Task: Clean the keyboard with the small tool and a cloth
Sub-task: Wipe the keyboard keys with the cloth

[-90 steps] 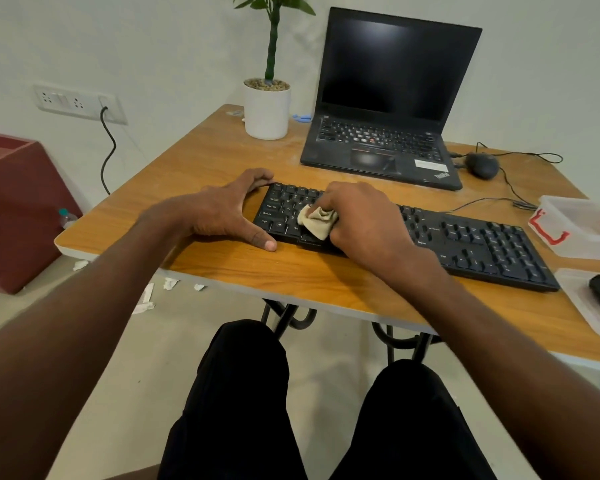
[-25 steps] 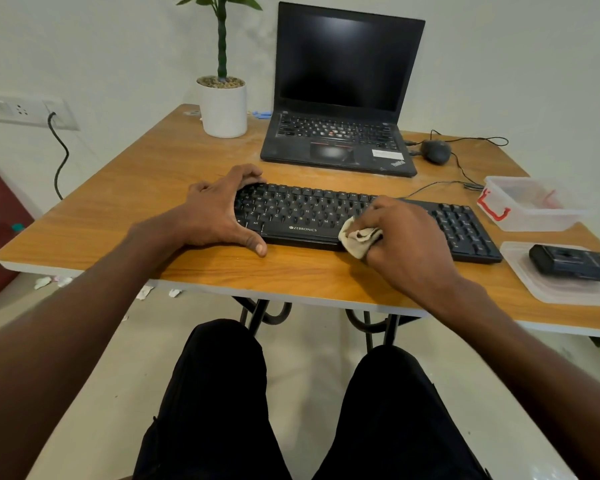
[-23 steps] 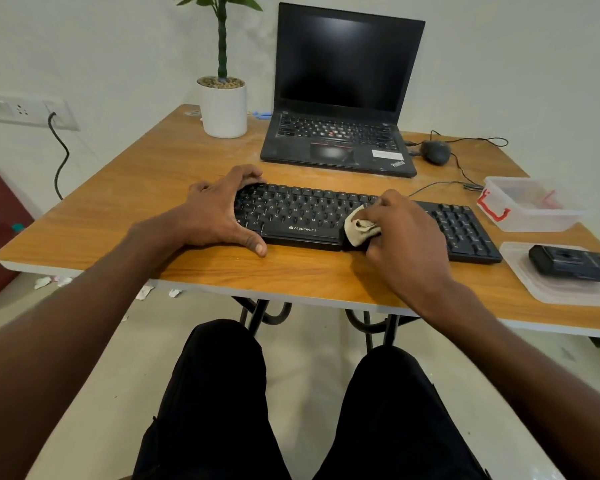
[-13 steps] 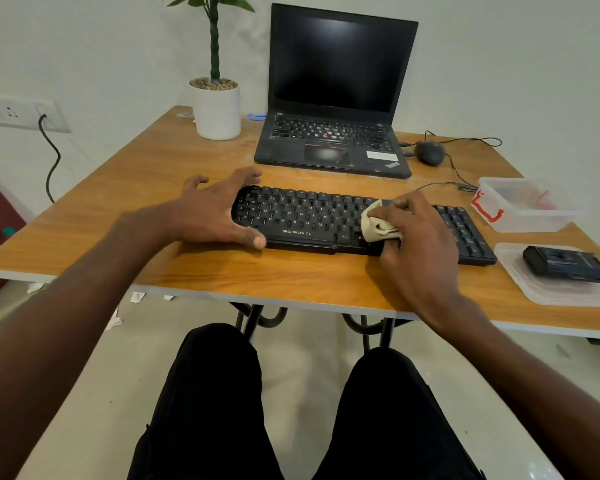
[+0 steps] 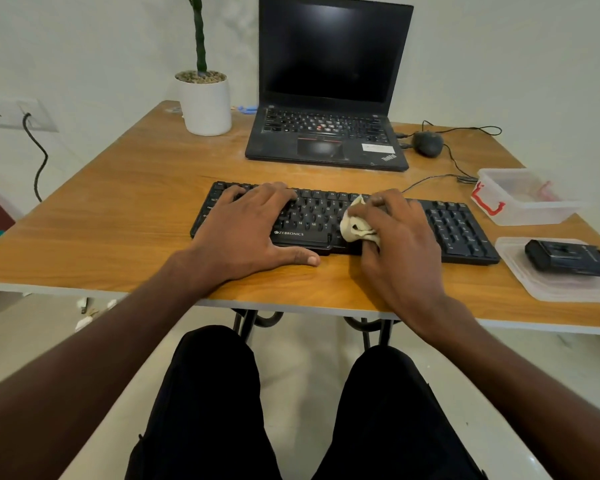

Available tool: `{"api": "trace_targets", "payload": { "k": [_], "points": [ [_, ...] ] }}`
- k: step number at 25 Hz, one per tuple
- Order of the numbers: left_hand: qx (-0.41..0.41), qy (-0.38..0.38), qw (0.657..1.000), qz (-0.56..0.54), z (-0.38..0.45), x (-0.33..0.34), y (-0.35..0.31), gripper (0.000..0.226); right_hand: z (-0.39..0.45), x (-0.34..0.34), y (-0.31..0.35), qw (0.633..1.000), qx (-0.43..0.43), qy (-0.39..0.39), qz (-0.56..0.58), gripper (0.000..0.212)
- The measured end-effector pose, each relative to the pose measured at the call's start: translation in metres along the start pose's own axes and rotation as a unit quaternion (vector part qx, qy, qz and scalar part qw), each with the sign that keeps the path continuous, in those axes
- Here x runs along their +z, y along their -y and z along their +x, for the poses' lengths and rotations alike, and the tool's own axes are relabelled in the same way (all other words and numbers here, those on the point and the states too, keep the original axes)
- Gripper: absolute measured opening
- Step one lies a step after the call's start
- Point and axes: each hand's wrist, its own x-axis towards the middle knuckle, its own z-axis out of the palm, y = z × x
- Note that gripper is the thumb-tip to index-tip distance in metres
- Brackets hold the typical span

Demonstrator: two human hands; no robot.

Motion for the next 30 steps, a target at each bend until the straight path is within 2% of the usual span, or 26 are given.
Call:
{"api": "trace_targets", "payload": {
  "k": [4, 6, 8, 11, 13, 15, 18, 20, 23, 26, 28, 30],
  "points": [
    [-0.003, 0.002, 1.000, 0.007, 0.000, 0.000, -0.001, 0.109, -0.001, 0.007, 0.012, 0.989, -0.123, 0.063, -0.045, 0.045],
    [-0.003, 0.003, 1.000, 0.009, 0.000, 0.000, -0.001, 0.107, -0.001, 0.000, 0.000, 0.991, -0.106, 0.057, -0.063, 0.042],
    [-0.002, 0.002, 1.000, 0.012, -0.001, 0.000, -0.001, 0.105, -0.002, -0.009, -0.010, 0.994, -0.047, 0.042, -0.085, 0.041],
    [-0.001, 0.003, 1.000, 0.017, -0.001, -0.001, -0.002, 0.106, -0.002, -0.007, 0.004, 0.998, 0.034, 0.032, -0.036, 0.050],
    [0.004, 0.000, 1.000, 0.014, -0.002, 0.000, -0.001, 0.104, 0.001, 0.002, 0.029, 0.999, 0.020, 0.038, 0.032, 0.053],
    [0.012, -0.010, 1.000, -0.001, -0.003, 0.002, 0.000, 0.098, 0.005, 0.012, 0.049, 0.994, -0.045, 0.074, 0.070, 0.050],
    [0.011, -0.016, 1.000, 0.000, -0.003, 0.003, 0.002, 0.098, 0.007, 0.013, 0.041, 0.985, -0.117, 0.124, 0.037, 0.047],
    [0.002, -0.007, 1.000, 0.008, -0.002, 0.000, 0.001, 0.104, 0.004, -0.001, 0.014, 0.986, -0.101, 0.130, 0.001, 0.048],
    [-0.004, 0.001, 1.000, 0.018, -0.001, -0.003, -0.001, 0.106, -0.002, -0.026, -0.031, 0.992, -0.033, 0.118, -0.028, 0.043],
    [-0.009, -0.001, 1.000, 0.023, -0.002, -0.004, -0.001, 0.106, -0.009, -0.034, -0.044, 0.996, 0.025, 0.080, -0.031, 0.040],
    [-0.001, -0.019, 0.999, 0.036, -0.003, -0.005, -0.007, 0.103, -0.014, -0.028, -0.031, 0.999, 0.025, 0.049, -0.001, 0.046],
    [0.033, -0.038, 0.998, 0.031, -0.004, -0.004, -0.017, 0.093, -0.022, -0.016, -0.011, 0.998, -0.029, 0.048, 0.034, 0.054]
  ]
}}
